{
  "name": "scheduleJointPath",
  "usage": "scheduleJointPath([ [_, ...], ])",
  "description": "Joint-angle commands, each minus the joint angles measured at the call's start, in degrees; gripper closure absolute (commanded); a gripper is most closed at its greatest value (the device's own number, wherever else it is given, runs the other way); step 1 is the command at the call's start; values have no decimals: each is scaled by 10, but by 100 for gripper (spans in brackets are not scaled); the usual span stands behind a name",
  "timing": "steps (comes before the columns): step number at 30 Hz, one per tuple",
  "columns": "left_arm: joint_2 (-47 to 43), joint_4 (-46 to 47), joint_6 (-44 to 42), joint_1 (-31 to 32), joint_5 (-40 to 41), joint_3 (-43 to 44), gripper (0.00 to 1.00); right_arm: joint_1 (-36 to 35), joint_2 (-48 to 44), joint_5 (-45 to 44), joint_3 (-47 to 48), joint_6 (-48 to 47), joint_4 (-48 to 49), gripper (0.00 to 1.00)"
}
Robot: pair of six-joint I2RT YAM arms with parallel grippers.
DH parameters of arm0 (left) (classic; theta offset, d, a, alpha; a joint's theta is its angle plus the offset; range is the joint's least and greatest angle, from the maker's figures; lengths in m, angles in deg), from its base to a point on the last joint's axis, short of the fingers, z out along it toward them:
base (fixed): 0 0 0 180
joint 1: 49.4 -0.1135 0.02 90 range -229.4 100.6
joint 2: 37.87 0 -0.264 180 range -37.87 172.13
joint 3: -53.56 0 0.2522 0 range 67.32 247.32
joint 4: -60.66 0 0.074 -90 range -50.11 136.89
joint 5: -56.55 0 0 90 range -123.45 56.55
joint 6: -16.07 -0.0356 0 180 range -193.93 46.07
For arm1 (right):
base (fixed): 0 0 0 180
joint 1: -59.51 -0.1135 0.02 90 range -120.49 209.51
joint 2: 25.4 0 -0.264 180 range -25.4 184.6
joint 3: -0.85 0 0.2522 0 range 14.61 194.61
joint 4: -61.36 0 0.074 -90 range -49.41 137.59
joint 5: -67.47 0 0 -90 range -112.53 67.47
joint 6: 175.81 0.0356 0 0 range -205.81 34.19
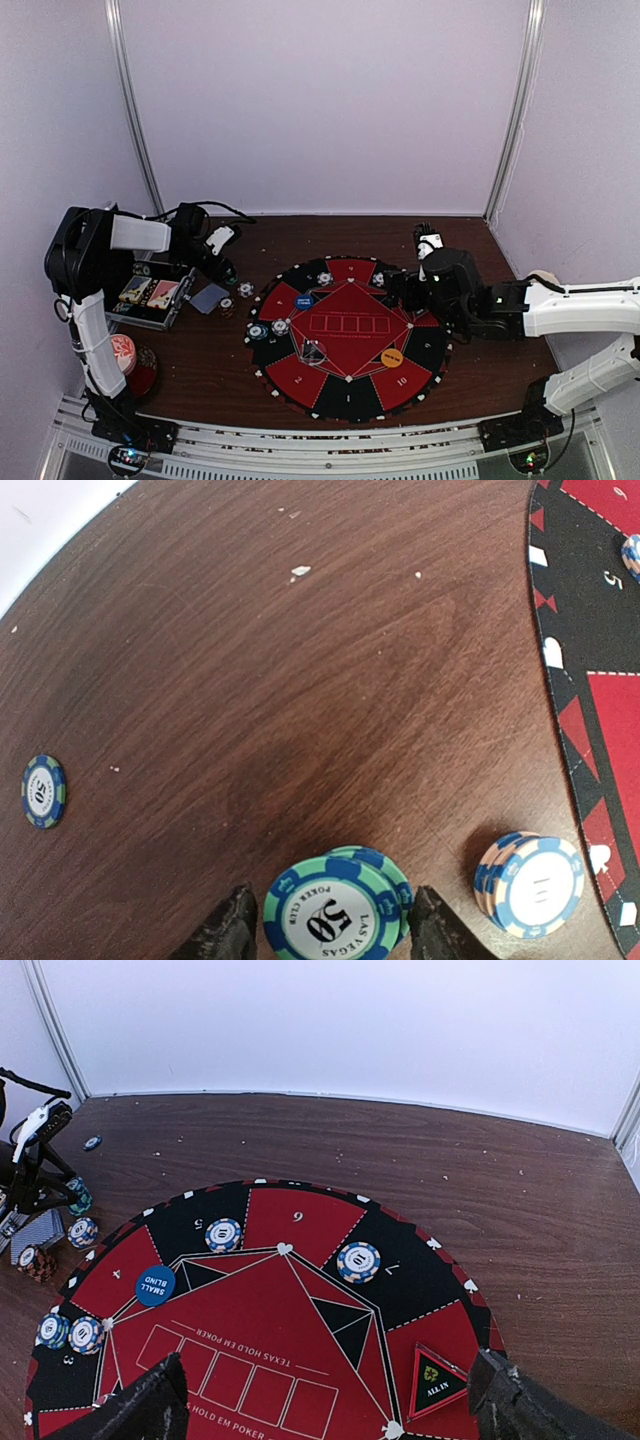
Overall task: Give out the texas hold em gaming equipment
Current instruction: Pick up the poker chip from the pile of poker chips.
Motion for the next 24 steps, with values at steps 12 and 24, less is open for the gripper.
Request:
scheduleJointPath([
  [12, 10, -9, -4, -6, -20, 16, 57, -3, 3, -12, 15, -4, 5, 2],
  [24, -12, -4, 0, -6, -28, 9, 70, -2, 6, -13, 16, -5, 5, 2],
])
